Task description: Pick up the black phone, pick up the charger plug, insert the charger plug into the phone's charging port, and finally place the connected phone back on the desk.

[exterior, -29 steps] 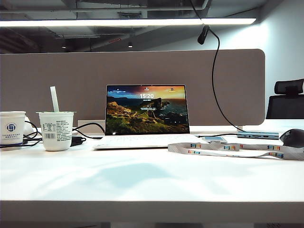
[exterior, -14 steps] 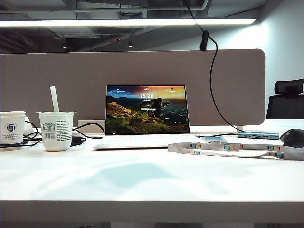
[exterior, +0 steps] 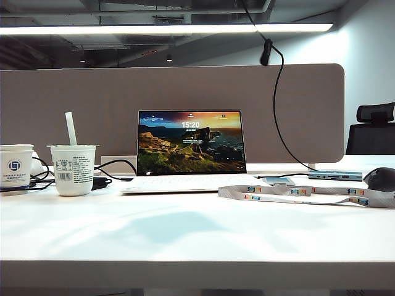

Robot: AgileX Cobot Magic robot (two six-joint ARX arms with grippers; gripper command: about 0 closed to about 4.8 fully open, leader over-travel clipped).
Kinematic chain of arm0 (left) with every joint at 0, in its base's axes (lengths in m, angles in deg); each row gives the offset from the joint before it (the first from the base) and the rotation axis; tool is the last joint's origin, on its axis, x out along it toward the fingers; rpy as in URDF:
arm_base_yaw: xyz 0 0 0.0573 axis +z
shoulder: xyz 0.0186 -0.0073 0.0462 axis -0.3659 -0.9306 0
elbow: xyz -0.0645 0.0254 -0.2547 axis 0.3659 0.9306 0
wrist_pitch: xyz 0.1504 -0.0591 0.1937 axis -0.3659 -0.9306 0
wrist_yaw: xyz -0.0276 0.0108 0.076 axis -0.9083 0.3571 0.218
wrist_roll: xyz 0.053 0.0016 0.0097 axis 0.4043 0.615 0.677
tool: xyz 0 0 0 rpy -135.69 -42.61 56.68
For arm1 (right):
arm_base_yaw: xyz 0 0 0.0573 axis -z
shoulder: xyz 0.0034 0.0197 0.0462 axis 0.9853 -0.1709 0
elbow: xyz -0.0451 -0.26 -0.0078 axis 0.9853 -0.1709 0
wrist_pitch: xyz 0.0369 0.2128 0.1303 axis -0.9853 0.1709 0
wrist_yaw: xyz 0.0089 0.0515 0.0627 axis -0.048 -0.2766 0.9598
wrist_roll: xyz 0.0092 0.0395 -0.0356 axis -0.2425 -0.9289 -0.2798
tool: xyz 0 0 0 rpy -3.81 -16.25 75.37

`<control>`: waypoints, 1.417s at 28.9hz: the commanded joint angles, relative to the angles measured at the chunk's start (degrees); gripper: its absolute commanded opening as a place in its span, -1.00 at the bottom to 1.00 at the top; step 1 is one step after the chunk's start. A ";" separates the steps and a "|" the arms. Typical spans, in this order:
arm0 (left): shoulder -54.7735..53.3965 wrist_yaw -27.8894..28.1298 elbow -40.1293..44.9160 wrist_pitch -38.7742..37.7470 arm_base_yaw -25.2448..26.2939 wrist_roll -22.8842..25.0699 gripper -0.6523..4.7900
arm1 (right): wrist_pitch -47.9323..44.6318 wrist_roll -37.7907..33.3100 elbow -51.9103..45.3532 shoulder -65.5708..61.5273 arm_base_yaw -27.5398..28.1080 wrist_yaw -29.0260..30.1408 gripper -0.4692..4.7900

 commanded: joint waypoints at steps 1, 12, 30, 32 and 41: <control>0.33 -0.68 -0.46 2.23 0.00 -0.20 -0.78 | 0.96 1.62 0.22 0.28 -0.13 0.22 -0.84; 0.33 -0.66 -0.46 2.89 0.00 -0.22 -0.78 | 2.89 3.28 0.20 0.28 -0.15 0.26 -0.84; 0.33 -0.66 -0.46 5.03 0.00 -1.33 -0.78 | 8.04 8.94 0.20 0.33 -0.35 0.02 -0.84; 0.33 -0.66 -0.46 5.03 0.00 -1.33 -0.78 | 8.00 8.96 0.20 0.33 -0.33 0.00 -0.84; 0.33 -0.66 -0.46 5.05 0.00 -1.33 -0.78 | 8.04 8.96 0.20 0.31 -0.33 0.00 -0.84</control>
